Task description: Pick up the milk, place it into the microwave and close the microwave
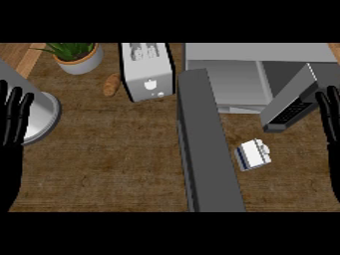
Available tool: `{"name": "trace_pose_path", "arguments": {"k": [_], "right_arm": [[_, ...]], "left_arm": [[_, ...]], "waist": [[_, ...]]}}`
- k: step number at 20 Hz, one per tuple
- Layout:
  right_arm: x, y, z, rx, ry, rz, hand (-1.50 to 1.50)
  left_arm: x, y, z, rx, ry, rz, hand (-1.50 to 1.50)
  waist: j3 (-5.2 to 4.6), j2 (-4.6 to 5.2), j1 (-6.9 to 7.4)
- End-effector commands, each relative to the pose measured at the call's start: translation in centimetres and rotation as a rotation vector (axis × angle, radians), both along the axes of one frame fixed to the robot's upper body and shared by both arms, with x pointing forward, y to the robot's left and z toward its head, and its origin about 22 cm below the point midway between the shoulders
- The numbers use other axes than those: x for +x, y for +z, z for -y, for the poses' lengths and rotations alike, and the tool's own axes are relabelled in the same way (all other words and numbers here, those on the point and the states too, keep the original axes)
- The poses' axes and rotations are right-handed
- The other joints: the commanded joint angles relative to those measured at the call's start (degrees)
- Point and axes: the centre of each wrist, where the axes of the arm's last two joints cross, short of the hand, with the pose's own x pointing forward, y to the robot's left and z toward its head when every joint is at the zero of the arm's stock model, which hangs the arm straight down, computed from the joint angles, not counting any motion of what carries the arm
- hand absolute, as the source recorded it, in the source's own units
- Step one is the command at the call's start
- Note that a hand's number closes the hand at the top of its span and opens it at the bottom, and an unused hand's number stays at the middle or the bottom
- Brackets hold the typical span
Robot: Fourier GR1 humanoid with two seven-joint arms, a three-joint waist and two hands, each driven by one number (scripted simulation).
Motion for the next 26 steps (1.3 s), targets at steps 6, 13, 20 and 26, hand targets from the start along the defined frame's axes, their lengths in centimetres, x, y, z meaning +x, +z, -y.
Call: {"name": "trace_pose_path", "arguments": {"k": [6, 13, 20, 26], "right_arm": [[-3.5, -0.4, 1.1, -0.046, 0.099, 0.009, -1.50], [-5.6, -4.0, 2.8, 0.003, 0.172, -0.175, -1.50], [-3.9, -5.6, 1.9, 0.002, 0.135, -0.184, -1.50], [-4.0, -9.4, 3.4, 0.017, 0.129, -0.259, -1.50]], "left_arm": [[0.0, -2.5, 2.4, -0.016, 0.028, -0.065, -1.50], [-3.9, -4.9, 4.1, -0.295, 0.041, -0.162, -1.50], [-6.3, -6.5, 4.9, -0.313, 0.016, -0.143, -1.50], [-8.6, -8.3, 4.3, -0.308, 0.019, -0.147, -1.50]], "waist": [[0.40, 0.77, -1.42], [0.41, 0.71, -1.22], [0.39, 0.77, -0.85], [0.40, 0.76, -0.81]]}}
